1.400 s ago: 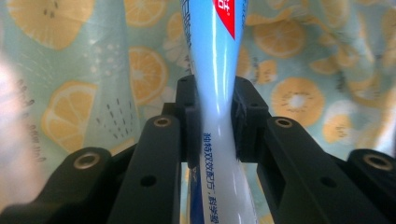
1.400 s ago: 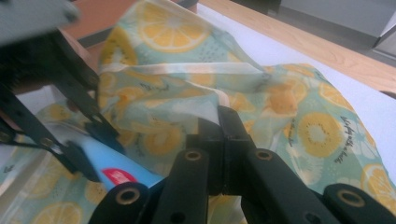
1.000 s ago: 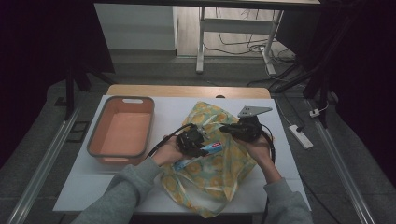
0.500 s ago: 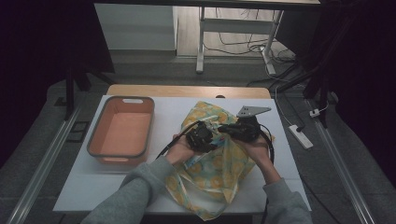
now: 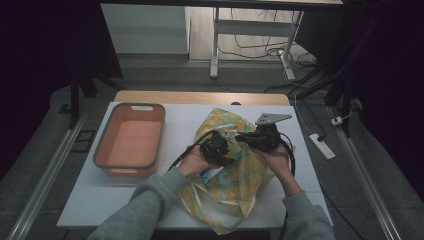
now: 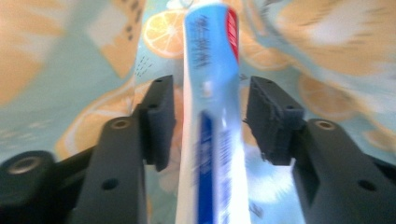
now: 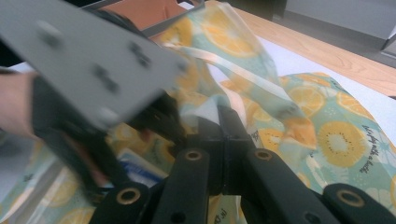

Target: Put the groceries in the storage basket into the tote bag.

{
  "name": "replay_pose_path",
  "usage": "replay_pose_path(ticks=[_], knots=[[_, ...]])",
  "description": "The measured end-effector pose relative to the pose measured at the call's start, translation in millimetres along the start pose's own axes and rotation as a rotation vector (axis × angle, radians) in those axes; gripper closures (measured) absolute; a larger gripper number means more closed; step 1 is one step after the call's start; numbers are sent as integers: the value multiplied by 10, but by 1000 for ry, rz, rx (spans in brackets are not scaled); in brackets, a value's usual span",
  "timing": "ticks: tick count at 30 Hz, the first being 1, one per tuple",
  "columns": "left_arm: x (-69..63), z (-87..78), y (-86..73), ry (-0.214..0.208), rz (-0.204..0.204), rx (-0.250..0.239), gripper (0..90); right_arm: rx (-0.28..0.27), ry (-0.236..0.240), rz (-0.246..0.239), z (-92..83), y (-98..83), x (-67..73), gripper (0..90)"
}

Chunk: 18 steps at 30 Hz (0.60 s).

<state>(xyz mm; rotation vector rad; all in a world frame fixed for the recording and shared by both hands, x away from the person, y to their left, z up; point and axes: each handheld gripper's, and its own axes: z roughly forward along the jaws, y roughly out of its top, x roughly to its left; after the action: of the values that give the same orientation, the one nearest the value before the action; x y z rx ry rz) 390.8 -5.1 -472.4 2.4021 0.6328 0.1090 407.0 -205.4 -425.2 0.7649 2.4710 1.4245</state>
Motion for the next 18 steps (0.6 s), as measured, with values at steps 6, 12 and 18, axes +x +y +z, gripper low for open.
replay_pose_path(ticks=[6,12,18], knots=[[-86,-366,-116,-34,17,-66,452,12,0,7,22,-25,-18,896],[-83,-750,-357,-40,21,-128,433,31,1,0,48,-46,-8,895],[25,-1065,-643,20,-18,-161,426,45,2,8,62,-89,12,895]])
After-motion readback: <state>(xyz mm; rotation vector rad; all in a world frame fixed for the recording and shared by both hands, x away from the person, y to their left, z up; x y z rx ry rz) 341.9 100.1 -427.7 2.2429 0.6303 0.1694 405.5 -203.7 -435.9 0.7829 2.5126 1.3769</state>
